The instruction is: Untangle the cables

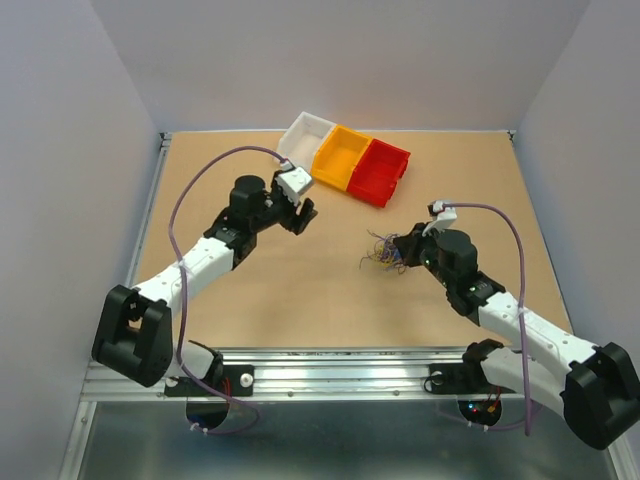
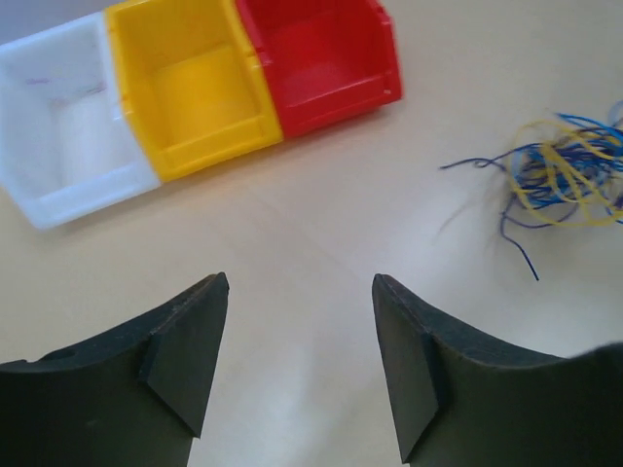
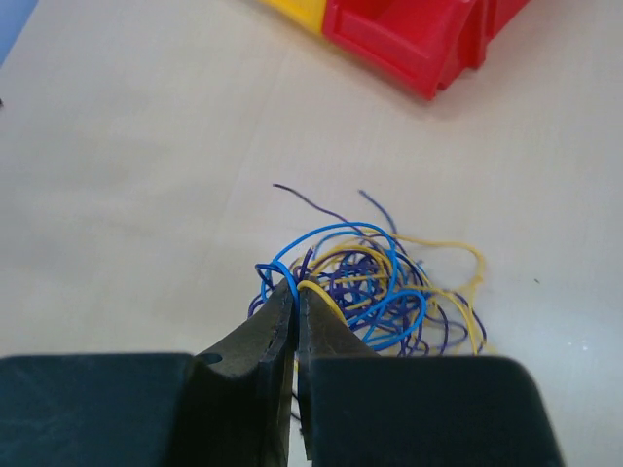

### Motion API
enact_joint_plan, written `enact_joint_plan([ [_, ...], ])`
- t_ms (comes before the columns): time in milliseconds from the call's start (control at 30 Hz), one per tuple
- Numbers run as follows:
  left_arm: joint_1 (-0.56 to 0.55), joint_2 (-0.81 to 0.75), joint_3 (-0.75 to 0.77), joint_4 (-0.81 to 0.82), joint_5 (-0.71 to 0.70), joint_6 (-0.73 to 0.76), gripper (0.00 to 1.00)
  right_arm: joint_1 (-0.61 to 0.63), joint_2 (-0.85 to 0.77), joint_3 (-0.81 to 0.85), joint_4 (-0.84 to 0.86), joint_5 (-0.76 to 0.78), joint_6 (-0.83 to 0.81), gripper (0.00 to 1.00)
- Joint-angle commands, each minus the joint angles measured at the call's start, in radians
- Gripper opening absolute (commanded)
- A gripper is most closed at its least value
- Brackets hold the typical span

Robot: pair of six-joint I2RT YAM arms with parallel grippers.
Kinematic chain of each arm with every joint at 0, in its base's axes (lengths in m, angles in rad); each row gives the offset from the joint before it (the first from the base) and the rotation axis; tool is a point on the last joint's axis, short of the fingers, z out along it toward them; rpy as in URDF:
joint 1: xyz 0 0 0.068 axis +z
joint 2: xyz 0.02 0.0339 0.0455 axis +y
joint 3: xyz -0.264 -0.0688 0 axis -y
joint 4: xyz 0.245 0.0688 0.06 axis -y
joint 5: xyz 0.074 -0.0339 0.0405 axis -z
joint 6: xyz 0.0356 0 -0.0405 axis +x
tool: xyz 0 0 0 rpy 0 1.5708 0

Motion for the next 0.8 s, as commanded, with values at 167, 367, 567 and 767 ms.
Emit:
enact_joint_plan([
  [167, -0.210, 0.079, 0.026, 0.057, 0.143, 0.066, 0.78, -0.001, 0.041, 0.030, 0.165, -0.188, 0.020, 0.01],
  [367, -0.227, 0.145, 0.014, 0.101, 0.246, 0.101, 0.80, -0.001, 0.072, 0.079, 0.227, -0.323, 0.037, 0.01],
  [567, -0.265, 0.133, -0.002, 0.095, 0.281, 0.135, 0.80, -0.001, 0.095, 0.116, 0.236, -0.377, 0.037, 0.00],
  [767, -0.297, 0.176, 0.023, 0.089, 0.241, 0.140, 0.80, -0.001, 0.132, 0.146, 0.270, -0.426, 0.049, 0.00],
])
